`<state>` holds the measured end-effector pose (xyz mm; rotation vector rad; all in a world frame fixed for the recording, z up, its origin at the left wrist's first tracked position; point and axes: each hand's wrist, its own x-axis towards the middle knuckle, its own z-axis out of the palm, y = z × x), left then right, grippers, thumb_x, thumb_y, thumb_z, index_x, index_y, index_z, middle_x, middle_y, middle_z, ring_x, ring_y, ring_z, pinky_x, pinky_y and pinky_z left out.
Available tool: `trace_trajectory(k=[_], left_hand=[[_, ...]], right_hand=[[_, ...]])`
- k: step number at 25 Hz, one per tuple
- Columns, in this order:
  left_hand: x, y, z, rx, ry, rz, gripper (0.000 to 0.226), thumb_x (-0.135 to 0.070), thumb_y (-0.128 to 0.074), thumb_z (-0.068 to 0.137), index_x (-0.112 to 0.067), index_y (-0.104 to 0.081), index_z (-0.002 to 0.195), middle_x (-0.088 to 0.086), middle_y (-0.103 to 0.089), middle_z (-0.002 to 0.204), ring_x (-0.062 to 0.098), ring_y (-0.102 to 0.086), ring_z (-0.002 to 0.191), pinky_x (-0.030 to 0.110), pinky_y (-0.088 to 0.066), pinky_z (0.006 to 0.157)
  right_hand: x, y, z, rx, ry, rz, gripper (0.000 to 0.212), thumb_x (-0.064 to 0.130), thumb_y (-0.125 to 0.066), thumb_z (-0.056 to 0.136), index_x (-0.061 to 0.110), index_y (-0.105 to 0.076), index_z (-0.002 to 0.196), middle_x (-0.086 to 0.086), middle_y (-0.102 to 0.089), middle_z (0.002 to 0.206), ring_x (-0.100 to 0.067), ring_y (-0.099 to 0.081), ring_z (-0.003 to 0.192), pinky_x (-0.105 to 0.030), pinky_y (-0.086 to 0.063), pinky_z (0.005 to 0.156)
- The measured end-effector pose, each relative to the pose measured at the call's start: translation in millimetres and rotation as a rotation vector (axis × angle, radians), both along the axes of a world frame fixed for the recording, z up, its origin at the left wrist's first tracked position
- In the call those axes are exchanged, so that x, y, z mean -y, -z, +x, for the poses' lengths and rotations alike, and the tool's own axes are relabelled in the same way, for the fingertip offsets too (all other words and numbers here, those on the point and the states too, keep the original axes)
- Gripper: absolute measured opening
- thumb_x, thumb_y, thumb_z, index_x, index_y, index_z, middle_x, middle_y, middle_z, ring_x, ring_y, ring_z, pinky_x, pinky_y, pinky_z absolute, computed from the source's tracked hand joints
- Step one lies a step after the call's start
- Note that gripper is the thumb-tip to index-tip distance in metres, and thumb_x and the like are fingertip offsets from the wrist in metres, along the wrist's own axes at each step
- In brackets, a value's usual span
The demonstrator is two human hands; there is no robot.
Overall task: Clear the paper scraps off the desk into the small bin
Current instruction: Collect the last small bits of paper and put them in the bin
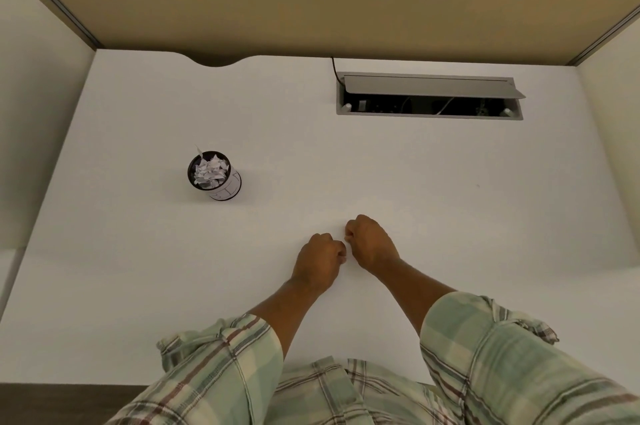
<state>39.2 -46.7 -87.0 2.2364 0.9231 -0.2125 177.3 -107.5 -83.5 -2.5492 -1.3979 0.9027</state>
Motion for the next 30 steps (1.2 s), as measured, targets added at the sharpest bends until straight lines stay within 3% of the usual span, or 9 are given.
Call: trace_trajectory(k=[4,7,9,17,23,27,30], left_hand=[[-8,-3,-3,0.025,-0.115,-0.128,0.008,-0.017,-0.071,0.093,-0.014,-0.078,0.092,0.003,-0.073,0.093,0.018,-0.067,0.085,0.029,-0.058,0.080],[-16,-6,-10,0.062,-0.216,-0.201,0.006,-0.017,-0.072,0.091,-0.012,-0.075,0.089,0.001,-0.074,0.092,0.016,-0.066,0.081,0.019,-0.050,0.072],[-20,-8,-17,0.081,-0.269,-0.227,0.006,-0.017,-0.073,0.090,-0.012,-0.075,0.088,0.001,-0.075,0.091,0.014,-0.065,0.079,0.014,-0.046,0.069],[-51,-30,-63,0.235,-0.573,-0.362,0.006,-0.020,-0.078,0.086,-0.017,-0.076,0.081,-0.003,-0.075,0.081,0.009,-0.066,0.073,0.023,-0.052,0.072],[-107,-63,-102,0.384,-0.664,-0.272,0.006,-0.022,-0.079,0.086,-0.020,-0.076,0.080,-0.001,-0.076,0.080,0.014,-0.069,0.075,0.020,-0.053,0.069],[-158,-83,-127,0.461,-0.767,-0.155,0.004,-0.020,-0.078,0.085,-0.021,-0.077,0.082,-0.003,-0.075,0.075,0.007,-0.065,0.067,0.019,-0.052,0.066],[-192,-91,-136,0.463,-0.771,-0.055,0.003,-0.018,-0.077,0.085,-0.020,-0.079,0.084,-0.006,-0.076,0.080,0.007,-0.070,0.076,0.021,-0.054,0.072]], right_hand=[[4,-2,7,-0.092,0.127,0.048,0.013,0.006,-0.053,0.093,0.011,-0.064,0.088,0.001,-0.057,0.092,-0.016,-0.056,0.082,-0.022,-0.043,0.071],[12,-4,17,-0.168,0.297,0.092,0.018,0.006,-0.051,0.091,0.012,-0.066,0.085,-0.001,-0.065,0.092,-0.017,-0.060,0.085,-0.023,-0.046,0.073],[17,-7,21,-0.218,0.370,0.121,0.017,0.006,-0.052,0.091,0.012,-0.066,0.083,0.003,-0.065,0.086,-0.014,-0.059,0.080,-0.018,-0.043,0.067],[-11,-34,-8,-0.449,0.462,0.248,0.010,0.008,-0.060,0.090,0.007,-0.069,0.087,0.006,-0.067,0.082,-0.009,-0.059,0.073,-0.019,-0.045,0.064],[-91,-63,-59,-0.512,0.335,0.354,0.009,0.008,-0.060,0.089,0.007,-0.069,0.087,0.003,-0.071,0.088,-0.005,-0.061,0.075,-0.020,-0.047,0.070],[-160,-85,-93,-0.492,0.240,0.429,0.010,0.006,-0.059,0.088,0.009,-0.069,0.085,0.006,-0.069,0.084,-0.005,-0.060,0.074,-0.019,-0.047,0.070],[-201,-96,-112,-0.464,0.197,0.449,0.012,0.008,-0.059,0.089,0.015,-0.067,0.083,0.006,-0.069,0.085,-0.008,-0.061,0.077,-0.019,-0.048,0.070]])
